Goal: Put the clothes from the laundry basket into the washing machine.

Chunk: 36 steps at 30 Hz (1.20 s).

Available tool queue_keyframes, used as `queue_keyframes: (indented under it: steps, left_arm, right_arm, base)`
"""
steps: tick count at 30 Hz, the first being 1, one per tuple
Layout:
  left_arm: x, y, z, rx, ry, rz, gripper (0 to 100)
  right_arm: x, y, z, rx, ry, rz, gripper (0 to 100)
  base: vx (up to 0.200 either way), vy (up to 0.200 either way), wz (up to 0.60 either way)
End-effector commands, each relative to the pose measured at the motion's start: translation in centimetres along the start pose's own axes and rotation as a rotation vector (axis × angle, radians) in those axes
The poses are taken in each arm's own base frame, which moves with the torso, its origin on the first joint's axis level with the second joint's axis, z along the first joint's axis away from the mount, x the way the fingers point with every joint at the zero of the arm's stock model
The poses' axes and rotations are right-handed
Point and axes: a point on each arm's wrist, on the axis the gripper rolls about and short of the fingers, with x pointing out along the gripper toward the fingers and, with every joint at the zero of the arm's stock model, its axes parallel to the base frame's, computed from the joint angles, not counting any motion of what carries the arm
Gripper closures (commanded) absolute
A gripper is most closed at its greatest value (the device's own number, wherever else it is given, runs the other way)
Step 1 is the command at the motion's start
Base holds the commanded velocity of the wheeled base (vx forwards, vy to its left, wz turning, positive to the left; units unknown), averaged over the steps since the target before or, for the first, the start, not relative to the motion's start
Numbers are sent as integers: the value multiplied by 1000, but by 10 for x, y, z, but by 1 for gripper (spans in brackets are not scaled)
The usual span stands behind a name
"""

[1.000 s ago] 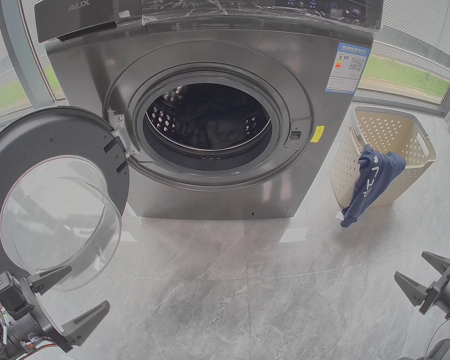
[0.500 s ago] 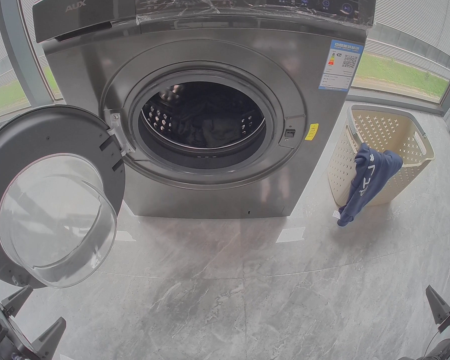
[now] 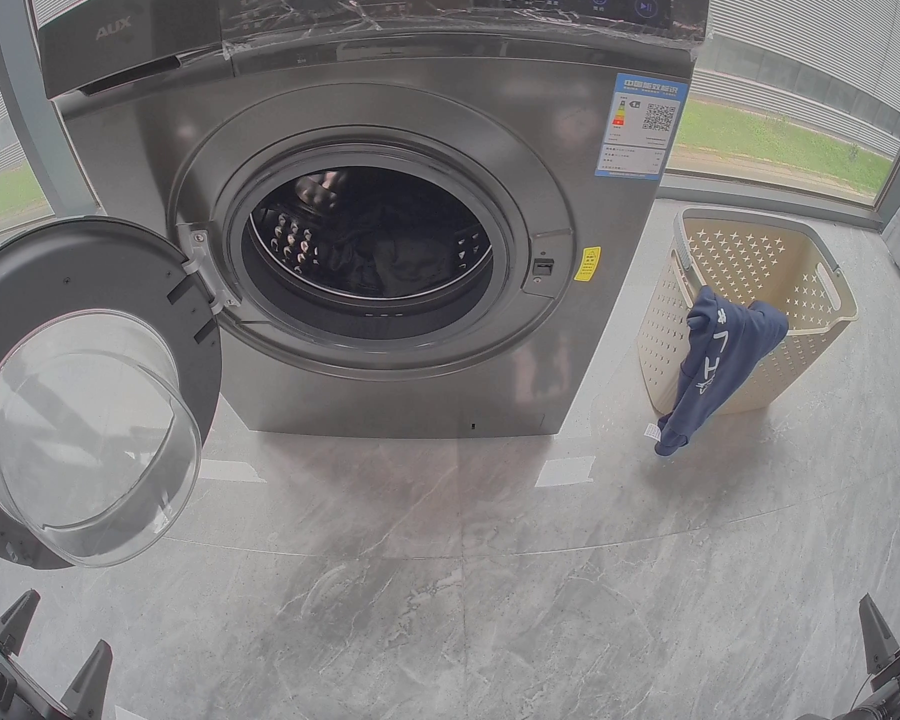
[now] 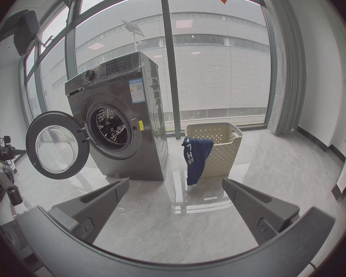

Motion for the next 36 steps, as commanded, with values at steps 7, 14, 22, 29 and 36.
queue_keyframes:
  steps: [7,14,22,29,36]
  left_arm:
    - [-7,-1,-11,68,-47,150,0]
    - [-8,-1,-15,79,11,159,0]
    - [-7,-1,-16,52,7,170,0]
    - [-7,-1,-16,48,6,172,0]
    - [-7,-1,-16,48,6,172,0]
  right_arm:
    - [-3,-2,-10,-16,-3,-84,0]
    - [-3,-2,-10,-30,5,-77,0]
    - [-3,-2,-10,-30,5,-77,0]
    - [-3,-2,-10,-30,5,-77,0]
    - [-3,-2,-10,-30,5,-77,0]
  base:
    - [0,0,0]
    - [0,0,0]
    - [0,-125,0]
    - [0,-200,0]
    - [0,-200,0]
